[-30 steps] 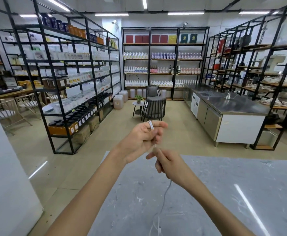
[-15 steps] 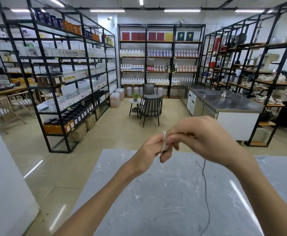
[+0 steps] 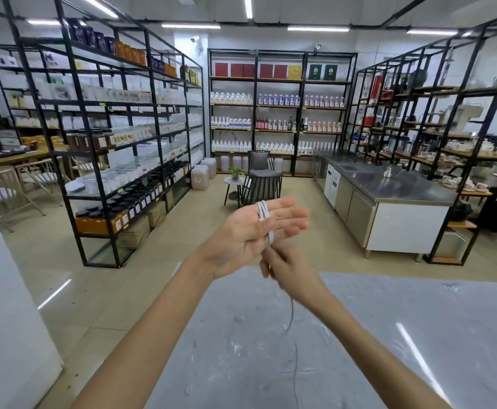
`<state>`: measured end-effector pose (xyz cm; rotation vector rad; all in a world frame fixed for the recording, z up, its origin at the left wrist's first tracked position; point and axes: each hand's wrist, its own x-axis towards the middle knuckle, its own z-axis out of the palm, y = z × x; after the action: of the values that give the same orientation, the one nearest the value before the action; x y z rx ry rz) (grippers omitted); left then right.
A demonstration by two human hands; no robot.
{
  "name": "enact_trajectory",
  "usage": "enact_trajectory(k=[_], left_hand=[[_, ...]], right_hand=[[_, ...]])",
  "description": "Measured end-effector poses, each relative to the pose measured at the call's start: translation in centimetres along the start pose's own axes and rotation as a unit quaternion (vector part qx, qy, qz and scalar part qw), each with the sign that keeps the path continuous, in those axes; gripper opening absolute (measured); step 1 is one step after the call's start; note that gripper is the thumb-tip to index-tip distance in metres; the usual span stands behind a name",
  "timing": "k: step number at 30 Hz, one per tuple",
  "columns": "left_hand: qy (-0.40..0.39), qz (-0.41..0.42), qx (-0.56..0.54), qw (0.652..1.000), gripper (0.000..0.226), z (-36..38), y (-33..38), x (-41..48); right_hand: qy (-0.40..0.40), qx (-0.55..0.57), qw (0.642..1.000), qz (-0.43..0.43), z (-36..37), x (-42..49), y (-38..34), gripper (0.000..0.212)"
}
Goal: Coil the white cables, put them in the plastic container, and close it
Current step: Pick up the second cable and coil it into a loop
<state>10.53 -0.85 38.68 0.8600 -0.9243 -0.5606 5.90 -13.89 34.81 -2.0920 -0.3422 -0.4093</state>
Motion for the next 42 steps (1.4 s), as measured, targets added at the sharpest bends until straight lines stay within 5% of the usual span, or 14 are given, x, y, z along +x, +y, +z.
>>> enact_trajectory(k=[6,10,13,19,25,28,32,37,40,42], left_hand=[[0.096,-0.067,0.060,0.991,0.048,-3.9,0.0,-1.2],[-0.007,-0.106,0.086,0.991,0.049,-2.7,-1.7,-2.1],[-0.095,-0.077,0.068,0.990,0.048,-1.1,-1.8,-1.9],[-0.116,-0.106,0.056,0.986,0.057,-0.3,-1.3,-1.9],[-0.157,-0.092,0.039,0.983,0.052,0.1,-0.3,-2.1],[-0.151,-0.050,0.023,0.987,0.051,-0.6,0.7,-1.8],[-0.022,0.001,-0.037,0.999,0.057,-3.6,2.0,-1.0],[0.118,-0.066,0.000,0.991,0.062,-6.6,0.4,-1.8],[0.057,-0.112,0.011,0.992,0.065,-5.4,-1.7,-2.1],[0.011,-0.101,-0.003,0.995,0.064,-4.1,-2.7,-2.0]], right_hand=[[-0.146,-0.199,0.968,-0.053,-0.1,-4.8,-0.3,0.019],[-0.047,-0.346,0.918,-0.190,-5.3,-2.9,-4.5,0.029],[-0.005,-0.314,0.914,-0.256,-8.1,-0.9,-6.1,0.023],[-0.008,-0.188,0.946,-0.265,-8.8,1.8,-5.0,0.009],[-0.035,-0.003,0.991,-0.127,-6.4,4.5,-3.1,0.007],[-0.032,0.059,0.998,0.021,-2.5,2.9,-0.7,0.032],[-0.120,0.062,0.988,0.072,3.1,-1.5,2.0,0.028],[-0.161,-0.143,0.974,-0.067,1.0,-5.6,-0.8,0.021],[-0.051,-0.297,0.941,-0.150,-3.4,-2.8,-4.0,0.021],[0.007,-0.305,0.935,-0.180,-6.2,-0.4,-5.5,0.012]])
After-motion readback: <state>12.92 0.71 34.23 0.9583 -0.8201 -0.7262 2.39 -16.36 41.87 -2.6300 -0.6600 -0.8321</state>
